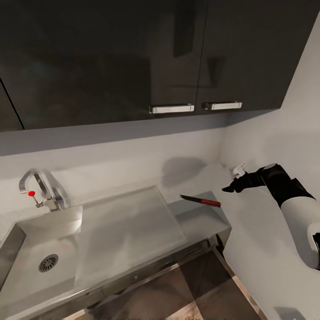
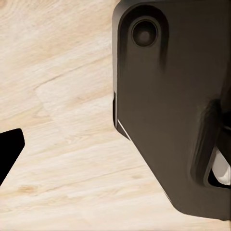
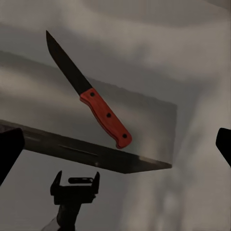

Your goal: In the kitchen, take the Vidalia onion out of the sink, dice it on the chopping board with the paring knife, put the diced onion into the bowl on the countertop, then place both the paring knife and the chopping board into the sink.

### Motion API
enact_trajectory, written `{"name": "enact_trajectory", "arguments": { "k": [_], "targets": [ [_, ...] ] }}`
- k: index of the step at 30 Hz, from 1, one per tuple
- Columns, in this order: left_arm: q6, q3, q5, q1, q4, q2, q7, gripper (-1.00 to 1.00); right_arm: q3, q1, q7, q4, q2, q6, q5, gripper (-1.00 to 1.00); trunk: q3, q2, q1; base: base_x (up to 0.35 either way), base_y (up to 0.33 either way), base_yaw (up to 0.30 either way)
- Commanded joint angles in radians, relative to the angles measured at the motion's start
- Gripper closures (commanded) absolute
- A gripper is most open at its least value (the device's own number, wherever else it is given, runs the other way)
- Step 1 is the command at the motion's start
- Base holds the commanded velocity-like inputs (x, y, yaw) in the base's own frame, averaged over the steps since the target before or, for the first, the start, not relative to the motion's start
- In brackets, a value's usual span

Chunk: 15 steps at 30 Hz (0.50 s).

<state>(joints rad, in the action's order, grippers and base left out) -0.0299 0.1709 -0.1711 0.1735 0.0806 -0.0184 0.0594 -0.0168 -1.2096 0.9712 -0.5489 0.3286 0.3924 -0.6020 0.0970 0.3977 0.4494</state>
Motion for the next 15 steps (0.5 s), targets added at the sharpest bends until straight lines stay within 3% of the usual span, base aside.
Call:
{"name": "enact_trajectory", "arguments": {
  "k": [1, 15],
  "targets": [
    [-0.002, 0.009, -0.010, 0.001, 0.001, 0.002, 0.001, -1.00, -0.002, -0.001, 0.004, -0.002, 0.001, 0.006, -0.002, -1.00, 0.004, 0.002, 0.001, 0.000, 0.000, 0.000],
    [-0.005, 0.009, -0.010, 0.001, 0.002, 0.015, -0.001, -1.00, 0.000, -0.001, 0.003, -0.002, 0.018, 0.006, -0.003, -1.00, 0.026, 0.002, 0.001, 0.000, 0.000, 0.000]
  ]
}}
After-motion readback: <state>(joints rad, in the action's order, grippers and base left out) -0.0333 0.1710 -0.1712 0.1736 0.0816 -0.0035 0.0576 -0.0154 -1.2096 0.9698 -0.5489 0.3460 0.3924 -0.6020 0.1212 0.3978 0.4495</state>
